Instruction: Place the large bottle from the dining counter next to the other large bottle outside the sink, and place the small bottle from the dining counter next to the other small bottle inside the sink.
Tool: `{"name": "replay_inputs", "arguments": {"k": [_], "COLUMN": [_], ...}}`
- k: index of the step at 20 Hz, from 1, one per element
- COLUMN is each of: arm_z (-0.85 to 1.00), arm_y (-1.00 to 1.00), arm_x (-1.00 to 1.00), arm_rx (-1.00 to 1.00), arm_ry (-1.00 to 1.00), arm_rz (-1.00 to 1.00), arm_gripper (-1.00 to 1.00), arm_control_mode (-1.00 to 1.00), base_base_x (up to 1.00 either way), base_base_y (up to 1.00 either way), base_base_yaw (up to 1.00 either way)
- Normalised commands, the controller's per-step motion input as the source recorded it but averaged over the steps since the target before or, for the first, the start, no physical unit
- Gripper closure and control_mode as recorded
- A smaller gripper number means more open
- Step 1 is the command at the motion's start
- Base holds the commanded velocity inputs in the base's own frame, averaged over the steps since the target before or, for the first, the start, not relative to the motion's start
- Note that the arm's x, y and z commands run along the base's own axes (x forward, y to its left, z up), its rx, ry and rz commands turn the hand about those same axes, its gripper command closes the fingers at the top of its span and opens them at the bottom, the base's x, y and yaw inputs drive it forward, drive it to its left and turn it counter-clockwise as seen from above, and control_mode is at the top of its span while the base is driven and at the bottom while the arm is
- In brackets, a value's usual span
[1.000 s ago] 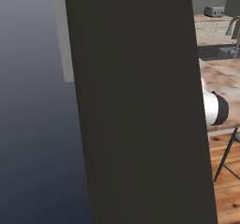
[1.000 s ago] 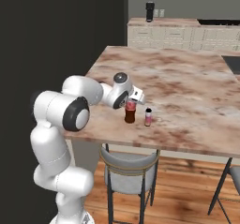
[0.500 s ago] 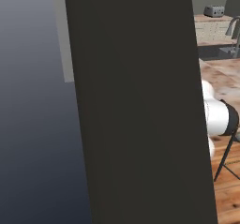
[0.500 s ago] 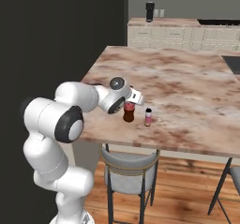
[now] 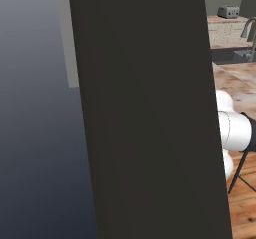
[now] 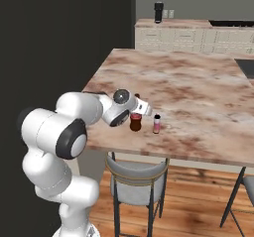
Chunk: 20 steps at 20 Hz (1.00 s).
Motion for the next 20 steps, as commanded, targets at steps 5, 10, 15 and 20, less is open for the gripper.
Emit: {"name": "replay_inputs", "arguments": {"k": [5,10,15,20], "arm_z": [0.0,0.0,0.0,0.0], "arm_y": [0.0,0.0,0.0,0.0], "arm_x": [0.0,0.0,0.0,0.0], "arm_rx": [0.0,0.0,0.0,0.0], "arm_ry": [0.0,0.0,0.0,0.0], "arm_rz": [0.0,0.0,0.0,0.0], "arm_gripper": [1.0,1.0,1.0,1.0], "arm_control_mode": [1.0,1.0,1.0,1.0], "base_base_x": [-0.07,-0.63,-0.53,0.0], "base_base_y": [0.0,0.0,-0.01,-0.48], "base_base_yaw": [0.0,0.0,0.0,0.0]}}
